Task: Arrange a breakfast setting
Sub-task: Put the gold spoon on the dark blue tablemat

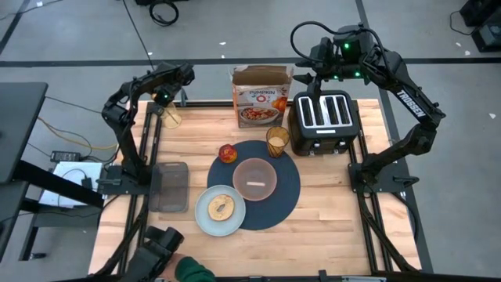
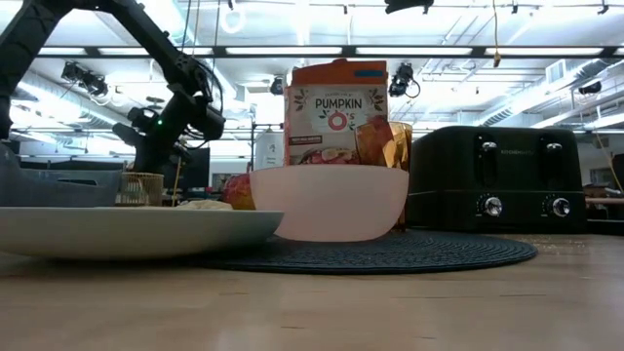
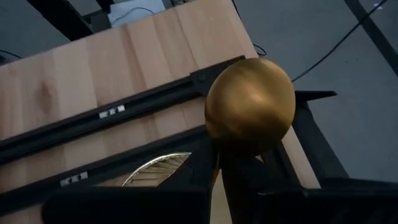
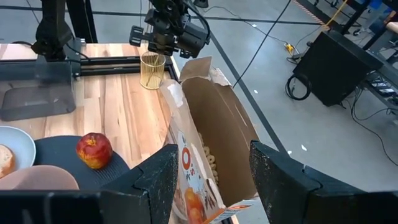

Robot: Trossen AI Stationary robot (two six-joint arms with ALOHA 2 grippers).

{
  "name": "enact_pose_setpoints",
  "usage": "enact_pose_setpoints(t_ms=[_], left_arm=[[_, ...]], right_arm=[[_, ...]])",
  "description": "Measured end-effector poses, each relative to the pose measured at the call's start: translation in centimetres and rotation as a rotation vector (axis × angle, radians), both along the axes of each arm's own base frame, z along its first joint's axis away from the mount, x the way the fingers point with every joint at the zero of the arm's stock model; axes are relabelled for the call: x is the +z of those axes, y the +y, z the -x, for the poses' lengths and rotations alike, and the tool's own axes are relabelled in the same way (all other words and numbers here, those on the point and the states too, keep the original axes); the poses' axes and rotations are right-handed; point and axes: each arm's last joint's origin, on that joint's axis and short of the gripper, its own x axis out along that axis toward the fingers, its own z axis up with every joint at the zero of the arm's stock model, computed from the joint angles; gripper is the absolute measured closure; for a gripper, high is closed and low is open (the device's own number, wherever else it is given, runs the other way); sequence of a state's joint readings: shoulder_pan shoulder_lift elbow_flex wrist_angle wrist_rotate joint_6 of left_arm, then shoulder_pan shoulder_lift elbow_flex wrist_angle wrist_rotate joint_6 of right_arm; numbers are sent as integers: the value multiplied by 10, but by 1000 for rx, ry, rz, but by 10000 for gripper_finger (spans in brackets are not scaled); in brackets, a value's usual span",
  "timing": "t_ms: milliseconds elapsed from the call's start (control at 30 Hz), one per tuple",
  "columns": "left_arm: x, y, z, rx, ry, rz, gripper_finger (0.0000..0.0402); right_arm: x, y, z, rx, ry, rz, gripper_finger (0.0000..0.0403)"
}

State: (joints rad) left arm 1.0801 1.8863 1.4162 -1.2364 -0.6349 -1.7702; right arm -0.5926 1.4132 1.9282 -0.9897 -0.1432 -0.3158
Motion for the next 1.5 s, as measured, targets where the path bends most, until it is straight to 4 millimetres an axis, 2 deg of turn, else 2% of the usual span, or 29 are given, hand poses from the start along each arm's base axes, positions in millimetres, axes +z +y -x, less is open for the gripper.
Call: enact_pose_setpoints(t_ms=[267,467,700,967,1233,1367,1500], left_arm=[[12,-5,-3,-28,17,-52,373],[17,-12,-14,-75,53,-89,373],[24,-27,-33,-302,199,-38,374],[70,-61,-41,-437,261,-161,374],[134,-112,-25,-612,202,-283,374],[168,-143,-15,-784,160,-381,374],[199,-173,-9,-1002,108,-514,376]], right_arm=[[-1,0,0,7,6,-7,199],[-1,0,0,7,6,-7,199],[0,1,1,6,2,-8,199],[2,5,4,66,-21,-27,199],[8,13,13,105,-51,-26,198],[10,16,16,136,-72,-42,197],[2,18,0,220,-142,-153,197]])
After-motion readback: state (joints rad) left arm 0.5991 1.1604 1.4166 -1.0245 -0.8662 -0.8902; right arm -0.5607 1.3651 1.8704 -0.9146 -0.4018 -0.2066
